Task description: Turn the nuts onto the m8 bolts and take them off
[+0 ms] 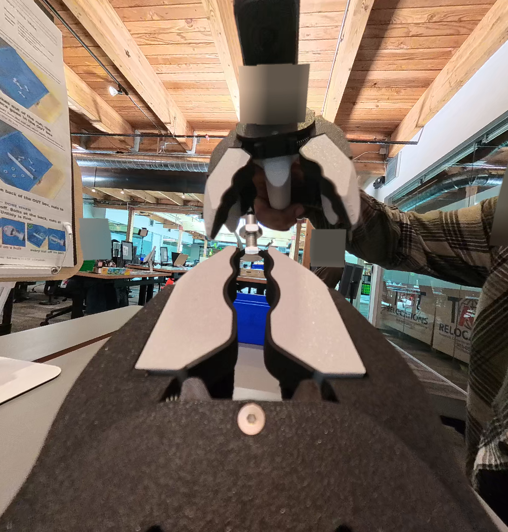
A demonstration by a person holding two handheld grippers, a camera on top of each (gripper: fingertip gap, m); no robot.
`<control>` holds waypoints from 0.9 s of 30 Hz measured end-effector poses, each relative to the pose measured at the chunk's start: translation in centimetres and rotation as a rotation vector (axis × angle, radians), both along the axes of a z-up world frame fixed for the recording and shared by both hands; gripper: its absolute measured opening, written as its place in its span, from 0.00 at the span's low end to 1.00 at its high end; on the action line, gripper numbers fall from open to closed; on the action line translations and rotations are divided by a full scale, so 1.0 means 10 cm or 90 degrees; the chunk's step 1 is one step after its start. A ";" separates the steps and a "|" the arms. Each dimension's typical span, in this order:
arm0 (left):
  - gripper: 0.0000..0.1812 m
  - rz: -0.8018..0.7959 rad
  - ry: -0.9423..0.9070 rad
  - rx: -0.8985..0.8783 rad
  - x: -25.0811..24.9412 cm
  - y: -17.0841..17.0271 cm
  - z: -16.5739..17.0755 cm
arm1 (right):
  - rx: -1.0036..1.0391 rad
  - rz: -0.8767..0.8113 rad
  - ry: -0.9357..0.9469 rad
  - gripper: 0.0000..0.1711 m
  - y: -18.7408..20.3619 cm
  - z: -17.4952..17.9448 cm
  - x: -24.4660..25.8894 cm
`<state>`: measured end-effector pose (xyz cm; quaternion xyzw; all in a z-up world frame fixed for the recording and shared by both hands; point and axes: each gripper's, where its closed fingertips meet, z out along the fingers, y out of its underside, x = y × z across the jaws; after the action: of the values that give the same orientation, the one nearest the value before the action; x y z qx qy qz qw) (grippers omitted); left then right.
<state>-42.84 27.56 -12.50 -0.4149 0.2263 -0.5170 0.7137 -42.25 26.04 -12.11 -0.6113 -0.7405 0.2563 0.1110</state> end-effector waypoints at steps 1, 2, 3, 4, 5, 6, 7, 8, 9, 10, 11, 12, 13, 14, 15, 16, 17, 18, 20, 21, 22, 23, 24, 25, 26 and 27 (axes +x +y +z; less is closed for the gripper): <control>0.08 0.001 0.000 0.001 0.00 0.00 0.00 | 0.039 -0.001 0.006 0.54 0.08 0.01 0.00; 0.08 -0.001 0.000 0.001 0.00 0.00 0.00 | 0.074 0.007 0.015 0.53 0.13 0.02 -0.01; 0.08 -0.003 0.001 0.001 0.00 0.00 0.00 | 0.089 0.021 0.024 0.51 0.13 0.04 -0.02; 0.08 -0.004 0.004 0.000 0.01 0.00 0.00 | 0.094 0.034 0.029 0.49 0.12 0.06 -0.03; 0.08 -0.007 0.006 0.001 0.02 -0.01 -0.01 | 0.104 0.047 0.025 0.47 0.11 0.06 -0.03; 0.08 -0.009 0.009 0.002 0.04 -0.01 -0.01 | 0.125 0.058 0.020 0.44 0.14 0.06 -0.03; 0.08 -0.010 0.014 0.004 0.05 -0.02 -0.01 | 0.143 0.069 0.015 0.39 0.17 0.06 -0.03; 0.08 -0.012 0.017 0.005 0.06 -0.02 -0.01 | 0.145 0.076 0.011 0.36 0.18 0.05 -0.03; 0.08 -0.015 0.017 0.005 0.06 -0.02 -0.01 | 0.127 0.084 0.005 0.34 0.15 0.04 -0.03; 0.08 -0.018 0.017 0.006 0.07 -0.03 -0.01 | 0.114 0.088 -0.006 0.32 0.13 0.02 -0.03; 0.08 -0.021 0.017 0.006 0.07 -0.03 -0.01 | 0.115 0.094 -0.014 0.28 0.14 -0.01 -0.02; 0.08 -0.021 0.018 0.006 0.07 -0.03 -0.01 | 0.119 0.102 -0.020 0.26 0.15 -0.02 -0.01; 0.08 -0.022 0.019 0.007 0.08 -0.03 -0.01 | 0.119 0.104 -0.021 0.23 0.15 -0.02 -0.02; 0.08 -0.025 0.021 0.007 0.08 -0.04 -0.01 | 0.109 0.106 -0.018 0.19 0.14 -0.02 -0.03; 0.08 -0.026 0.022 0.008 0.09 -0.04 -0.01 | 0.096 0.109 -0.018 0.16 0.12 -0.02 -0.03; 0.08 -0.026 0.025 0.009 0.10 -0.04 -0.02 | 0.089 0.108 -0.015 0.12 0.12 -0.02 -0.05; 0.08 -0.024 0.028 0.008 0.10 -0.04 -0.02 | 0.078 0.111 -0.015 0.09 0.11 -0.02 -0.05; 0.08 -0.024 0.029 0.010 0.11 -0.04 -0.02 | 0.066 0.111 -0.020 0.08 0.09 -0.03 -0.04; 0.08 -0.029 0.035 0.013 0.13 -0.05 -0.03 | 0.051 0.108 -0.026 0.08 0.08 -0.04 -0.03; 0.08 -0.028 0.036 0.015 0.14 -0.06 -0.02 | 0.047 0.108 -0.028 0.08 0.08 -0.04 -0.01; 0.08 -0.030 0.036 0.017 0.15 -0.06 -0.02 | 0.043 0.106 -0.029 0.08 0.08 -0.04 0.00; 0.08 -0.032 0.035 0.019 0.15 -0.07 -0.01 | 0.042 0.106 -0.028 0.07 0.07 -0.03 0.01; 0.08 -0.033 0.035 0.018 0.16 -0.07 -0.01 | 0.046 0.105 -0.027 0.07 0.08 -0.03 0.03; 0.08 -0.038 0.038 0.016 0.18 -0.06 -0.01 | 0.052 0.104 -0.028 0.07 0.09 -0.03 0.06; 0.08 -0.043 0.041 0.013 0.20 -0.07 -0.01 | 0.055 0.102 -0.026 0.07 0.09 -0.03 0.08; 0.08 -0.045 0.039 0.010 0.22 -0.06 -0.02 | 0.058 0.097 -0.020 0.07 0.10 -0.03 0.11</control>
<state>-40.66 26.94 -12.69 -0.4167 0.2666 -0.5270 0.6910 -41.19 27.07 -12.38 -0.5518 -0.7971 0.2207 0.1072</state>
